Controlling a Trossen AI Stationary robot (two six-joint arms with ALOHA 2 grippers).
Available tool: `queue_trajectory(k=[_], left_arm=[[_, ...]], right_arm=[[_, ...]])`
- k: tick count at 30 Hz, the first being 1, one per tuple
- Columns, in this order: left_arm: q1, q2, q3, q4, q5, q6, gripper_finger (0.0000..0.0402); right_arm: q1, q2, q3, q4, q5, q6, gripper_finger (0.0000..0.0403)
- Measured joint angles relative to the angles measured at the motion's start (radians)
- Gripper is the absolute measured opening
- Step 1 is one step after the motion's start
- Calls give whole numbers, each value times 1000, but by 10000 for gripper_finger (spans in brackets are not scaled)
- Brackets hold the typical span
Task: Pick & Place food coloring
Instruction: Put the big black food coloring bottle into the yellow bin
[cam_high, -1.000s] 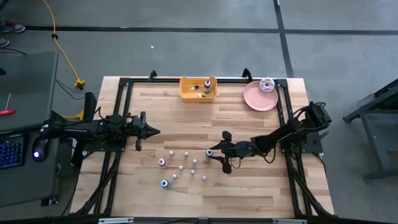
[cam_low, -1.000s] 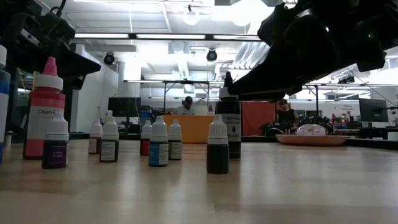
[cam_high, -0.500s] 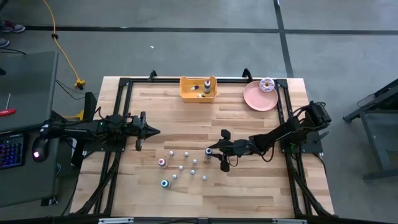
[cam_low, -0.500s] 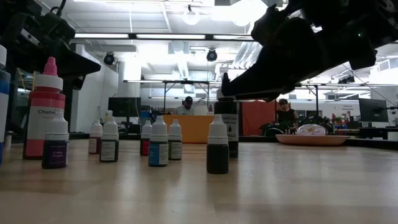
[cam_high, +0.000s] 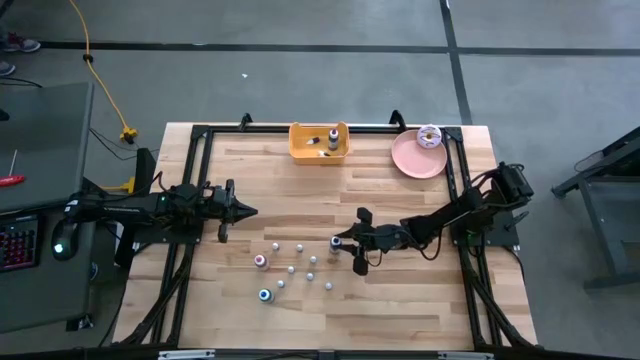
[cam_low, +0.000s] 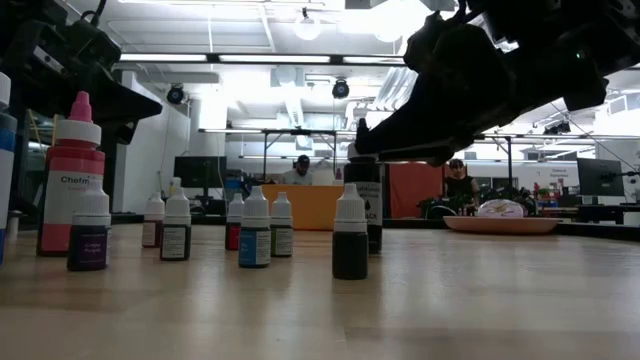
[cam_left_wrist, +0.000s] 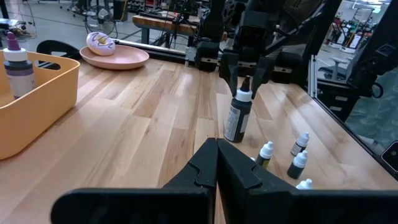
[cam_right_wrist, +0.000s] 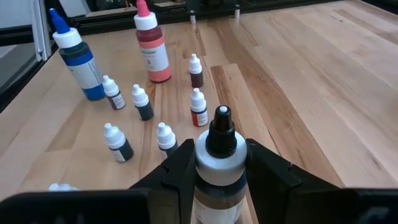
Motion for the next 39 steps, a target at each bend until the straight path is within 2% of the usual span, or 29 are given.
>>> queue_trajectory(k=[10,23,32,39], left_arm=[[0,0,0,0,0,0,1],[0,0,0,0,0,0,1],[0,0,0,0,0,0,1],[0,0,0,0,0,0,1]], right_arm=[[1,2,37,-34,19,-20,109],[-35,2,251,-158,72,-107,109],[-115,-2,513,-375,245,-276,108],[-225,-3,644,-512,334,-254,107]])
